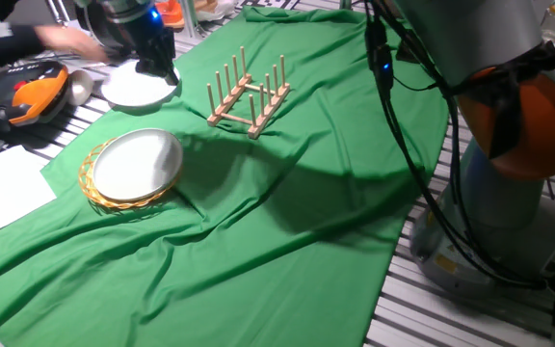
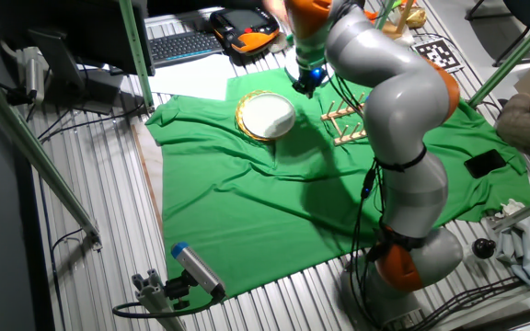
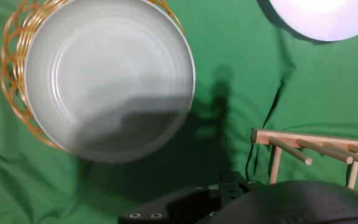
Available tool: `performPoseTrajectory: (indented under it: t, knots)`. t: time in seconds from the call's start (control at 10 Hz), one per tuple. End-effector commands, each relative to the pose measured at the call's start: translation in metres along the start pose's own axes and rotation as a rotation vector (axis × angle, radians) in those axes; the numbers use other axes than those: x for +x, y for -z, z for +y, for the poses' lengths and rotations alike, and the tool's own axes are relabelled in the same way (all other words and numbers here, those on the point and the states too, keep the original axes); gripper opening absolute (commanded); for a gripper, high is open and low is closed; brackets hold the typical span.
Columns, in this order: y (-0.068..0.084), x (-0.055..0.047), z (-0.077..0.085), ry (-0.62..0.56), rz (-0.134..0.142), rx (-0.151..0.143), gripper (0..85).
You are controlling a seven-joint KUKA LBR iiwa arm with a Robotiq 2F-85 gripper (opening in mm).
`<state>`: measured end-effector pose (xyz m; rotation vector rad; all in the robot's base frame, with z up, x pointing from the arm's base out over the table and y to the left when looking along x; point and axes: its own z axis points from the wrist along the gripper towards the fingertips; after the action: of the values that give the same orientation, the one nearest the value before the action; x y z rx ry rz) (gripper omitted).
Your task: Take the dish off the dish rack
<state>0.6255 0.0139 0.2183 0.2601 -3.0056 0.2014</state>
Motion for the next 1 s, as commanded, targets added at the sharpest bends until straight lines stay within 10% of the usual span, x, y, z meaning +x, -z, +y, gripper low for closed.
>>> performPoseTrajectory:
  t: [0.0, 0.5, 0.9]
  knots:
    - [-0.0014, -0.0010, 0.0009, -0.005, -0.002, 0.001, 0.0]
    - [-0.0045, -0.0021, -0.0009, 0.016, 0.033, -0.030, 0.0]
    - [-0.0025, -0.0034, 0.0043, 0.034, 0.005, 0.006, 0.0]
